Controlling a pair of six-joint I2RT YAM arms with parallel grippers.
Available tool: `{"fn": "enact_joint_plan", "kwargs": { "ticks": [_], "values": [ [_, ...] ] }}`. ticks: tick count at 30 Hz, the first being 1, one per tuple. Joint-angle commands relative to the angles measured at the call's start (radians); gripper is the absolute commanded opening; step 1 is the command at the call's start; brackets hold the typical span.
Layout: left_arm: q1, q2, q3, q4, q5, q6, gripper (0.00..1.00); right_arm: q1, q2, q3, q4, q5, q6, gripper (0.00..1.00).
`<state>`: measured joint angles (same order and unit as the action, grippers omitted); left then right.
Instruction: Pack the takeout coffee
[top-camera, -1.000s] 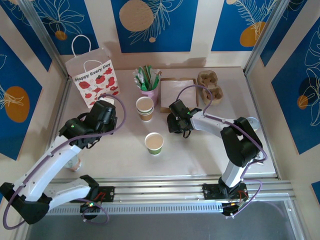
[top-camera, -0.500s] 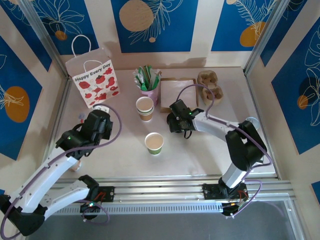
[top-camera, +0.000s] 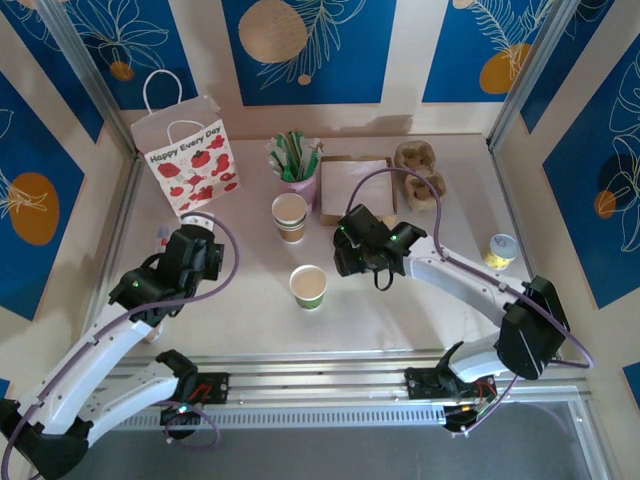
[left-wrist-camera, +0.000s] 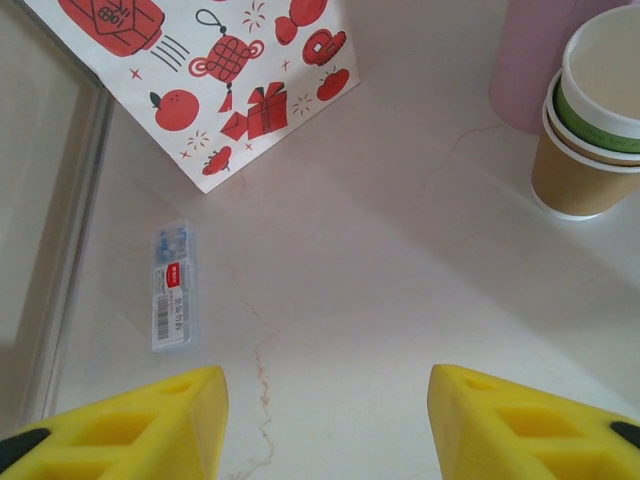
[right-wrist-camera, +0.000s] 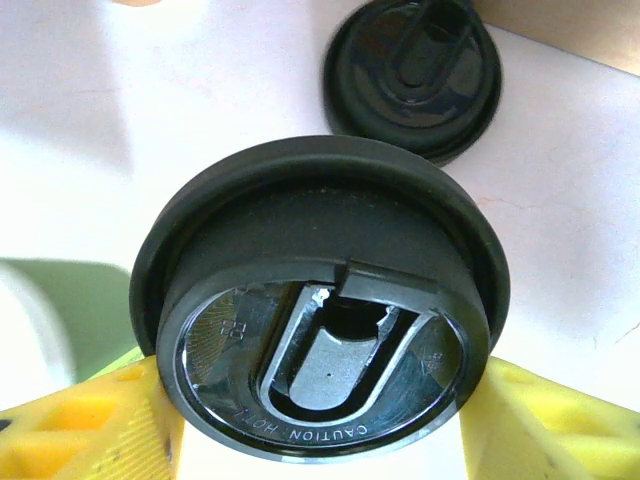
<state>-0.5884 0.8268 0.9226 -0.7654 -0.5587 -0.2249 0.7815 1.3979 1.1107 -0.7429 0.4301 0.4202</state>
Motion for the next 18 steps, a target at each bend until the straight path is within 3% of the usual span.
{"fn": "enact_joint_plan", "kwargs": {
  "ticks": [1,8,18],
  "values": [
    [0.018,-0.02,-0.007,0.017,0.023,0.018,0.56,0.045,-0.04,0.075,-0.133,-0.031,0.006,0.64],
    [0.026,-0.032,-0.01,0.015,0.044,0.015,0.56,0.12,-0.036,0.177,-0.207,-0.143,-0.003,0.64],
    [0.029,-0.059,-0.02,0.012,0.047,0.014,0.57,0.196,0.138,0.338,-0.325,-0.163,-0.037,0.63]
  ]
}}
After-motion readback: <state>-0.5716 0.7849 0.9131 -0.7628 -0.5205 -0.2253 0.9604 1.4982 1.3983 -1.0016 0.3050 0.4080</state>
